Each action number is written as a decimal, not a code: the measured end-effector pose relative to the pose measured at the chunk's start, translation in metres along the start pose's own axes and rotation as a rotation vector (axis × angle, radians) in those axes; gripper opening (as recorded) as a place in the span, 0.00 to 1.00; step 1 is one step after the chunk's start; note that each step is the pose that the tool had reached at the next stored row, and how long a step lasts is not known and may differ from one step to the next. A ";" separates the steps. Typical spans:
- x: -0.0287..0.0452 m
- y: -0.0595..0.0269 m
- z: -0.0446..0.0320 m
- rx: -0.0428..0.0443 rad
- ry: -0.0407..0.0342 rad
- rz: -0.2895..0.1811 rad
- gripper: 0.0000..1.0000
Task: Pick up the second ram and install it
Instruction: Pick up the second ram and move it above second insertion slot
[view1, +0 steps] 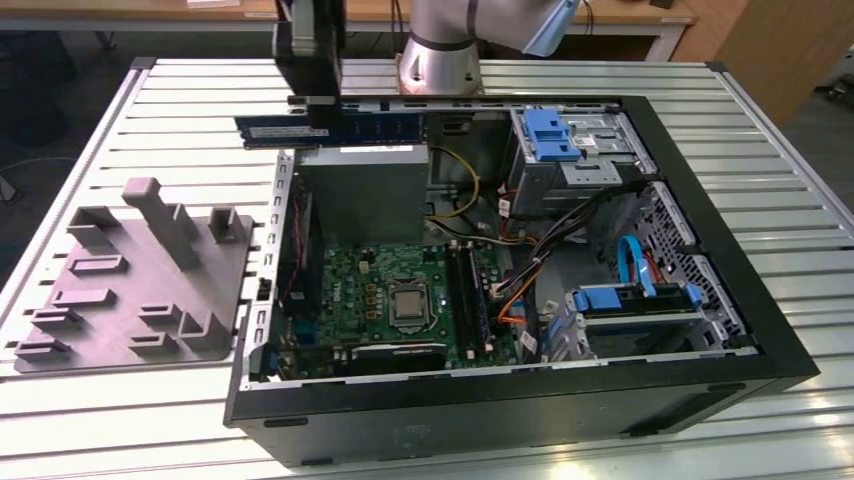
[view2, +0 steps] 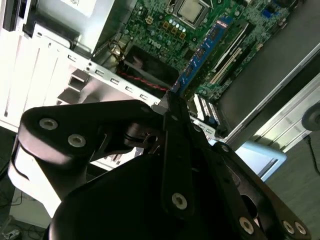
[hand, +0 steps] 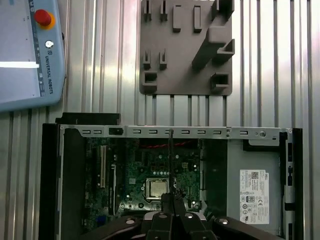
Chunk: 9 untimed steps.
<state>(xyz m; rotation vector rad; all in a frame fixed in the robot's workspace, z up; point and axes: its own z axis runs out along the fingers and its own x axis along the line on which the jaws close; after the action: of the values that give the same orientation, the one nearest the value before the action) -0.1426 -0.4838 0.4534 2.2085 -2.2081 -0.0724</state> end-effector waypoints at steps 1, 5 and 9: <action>0.0000 -0.0034 -0.0001 0.0000 0.0000 0.000 0.11; 0.0000 -0.0164 -0.0004 0.0000 0.0000 0.000 0.11; 0.0001 -0.0245 0.0006 0.0002 -0.0008 0.000 0.11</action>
<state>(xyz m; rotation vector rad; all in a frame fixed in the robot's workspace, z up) -0.1182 -0.4838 0.4518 2.2089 -2.2085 -0.0731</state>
